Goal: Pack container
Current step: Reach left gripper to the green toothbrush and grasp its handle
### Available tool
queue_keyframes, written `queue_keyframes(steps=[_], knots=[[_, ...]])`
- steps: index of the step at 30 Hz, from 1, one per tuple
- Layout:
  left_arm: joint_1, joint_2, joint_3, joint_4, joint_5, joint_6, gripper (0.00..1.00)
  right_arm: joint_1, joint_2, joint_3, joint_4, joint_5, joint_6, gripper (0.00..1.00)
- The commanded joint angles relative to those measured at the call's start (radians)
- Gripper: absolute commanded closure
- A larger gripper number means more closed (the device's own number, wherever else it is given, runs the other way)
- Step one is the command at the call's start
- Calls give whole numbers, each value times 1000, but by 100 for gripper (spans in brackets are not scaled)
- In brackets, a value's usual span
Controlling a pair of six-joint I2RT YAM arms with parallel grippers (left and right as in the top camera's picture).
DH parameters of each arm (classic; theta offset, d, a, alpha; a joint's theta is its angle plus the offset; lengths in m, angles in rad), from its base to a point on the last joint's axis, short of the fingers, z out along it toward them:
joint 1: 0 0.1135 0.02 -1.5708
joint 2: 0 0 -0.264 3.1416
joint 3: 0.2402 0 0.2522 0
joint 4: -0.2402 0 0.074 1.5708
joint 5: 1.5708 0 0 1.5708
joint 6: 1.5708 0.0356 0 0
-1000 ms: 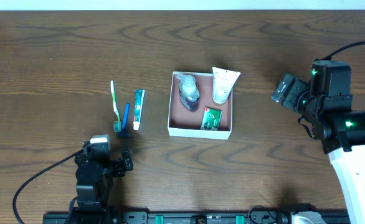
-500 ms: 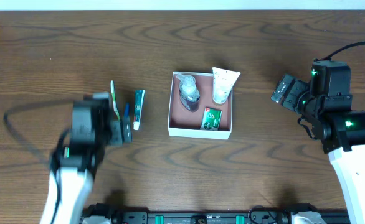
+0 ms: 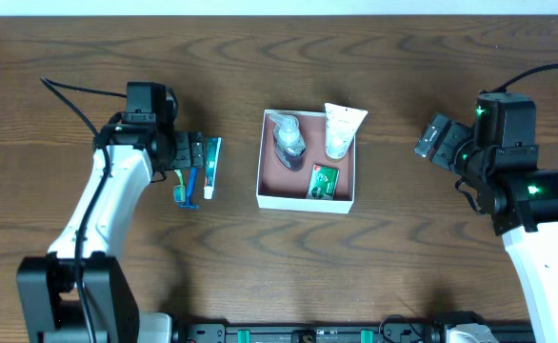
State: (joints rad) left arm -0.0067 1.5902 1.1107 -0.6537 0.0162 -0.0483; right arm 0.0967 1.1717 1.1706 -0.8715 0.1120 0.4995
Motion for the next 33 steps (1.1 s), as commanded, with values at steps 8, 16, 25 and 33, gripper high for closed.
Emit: queue_keyframes(steps=[8,16,25,33], knots=[[92,170,19,59,49,-28,1,-11,1,7,-1,4,-7,1],[90,233,19,103,48,-9,14,-11,1,7,-1,4,-7,1],[89,288,17,125,48,-5,34,-11,1,7,-1,4,-7,1],[88,314,17,143,48,-6,48,-11,1,7,-1,4,-7,1]])
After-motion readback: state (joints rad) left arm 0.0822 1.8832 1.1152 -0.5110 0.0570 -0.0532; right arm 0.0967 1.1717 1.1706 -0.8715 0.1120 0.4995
